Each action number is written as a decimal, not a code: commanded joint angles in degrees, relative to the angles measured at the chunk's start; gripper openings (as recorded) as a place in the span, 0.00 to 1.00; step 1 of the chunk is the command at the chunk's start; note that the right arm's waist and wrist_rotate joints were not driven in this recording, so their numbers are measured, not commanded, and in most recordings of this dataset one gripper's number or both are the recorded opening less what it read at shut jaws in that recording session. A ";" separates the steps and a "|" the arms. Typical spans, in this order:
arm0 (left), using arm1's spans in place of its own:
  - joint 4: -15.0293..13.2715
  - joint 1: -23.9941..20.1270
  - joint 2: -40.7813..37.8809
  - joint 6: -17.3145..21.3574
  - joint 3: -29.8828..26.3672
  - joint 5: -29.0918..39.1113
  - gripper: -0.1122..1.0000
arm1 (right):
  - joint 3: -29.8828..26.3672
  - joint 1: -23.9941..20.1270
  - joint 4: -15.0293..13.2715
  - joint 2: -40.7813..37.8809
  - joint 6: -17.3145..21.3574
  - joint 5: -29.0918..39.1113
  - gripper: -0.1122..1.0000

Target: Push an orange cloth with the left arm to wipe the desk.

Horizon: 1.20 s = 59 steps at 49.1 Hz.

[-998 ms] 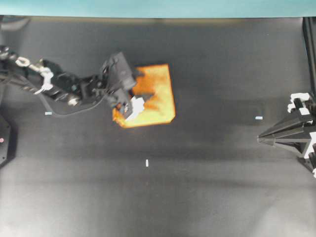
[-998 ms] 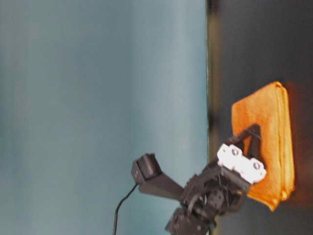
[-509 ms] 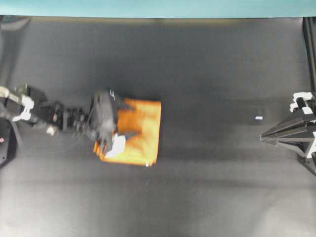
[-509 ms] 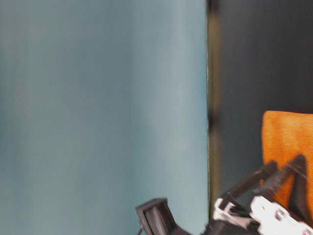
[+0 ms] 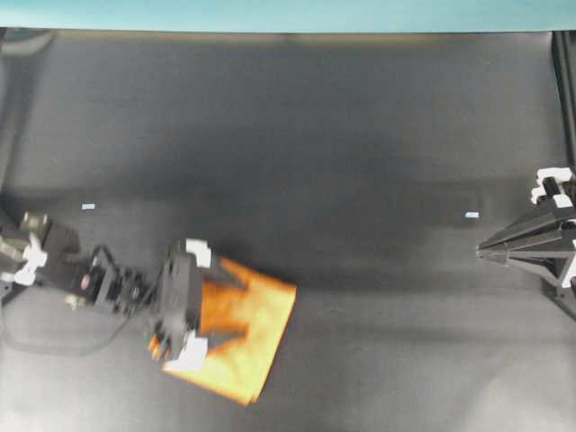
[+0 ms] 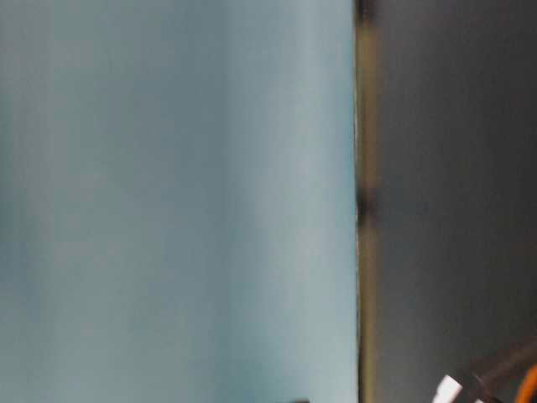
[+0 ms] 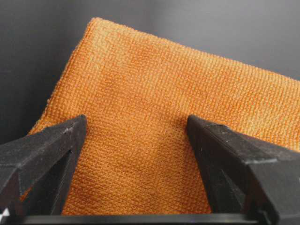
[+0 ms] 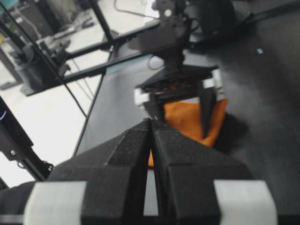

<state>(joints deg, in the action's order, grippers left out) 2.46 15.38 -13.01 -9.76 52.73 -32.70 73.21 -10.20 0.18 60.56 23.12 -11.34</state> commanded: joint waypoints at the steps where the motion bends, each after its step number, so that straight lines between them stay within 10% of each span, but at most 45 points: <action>1: 0.09 2.99 0.44 -0.97 -0.35 0.00 0.87 | -0.53 0.00 0.00 0.00 0.00 -0.26 0.10; 26: 0.09 14.59 0.88 -7.29 -0.79 0.88 0.86 | -0.44 0.00 0.00 0.88 0.00 -0.18 0.10; 59: 0.18 12.66 11.87 -1.58 -0.79 5.89 0.86 | -0.35 0.09 0.09 1.58 0.09 -0.18 0.10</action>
<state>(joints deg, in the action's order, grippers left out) 2.37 28.48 -6.06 -13.18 52.29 -28.74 73.30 -10.20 0.18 62.31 23.12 -11.25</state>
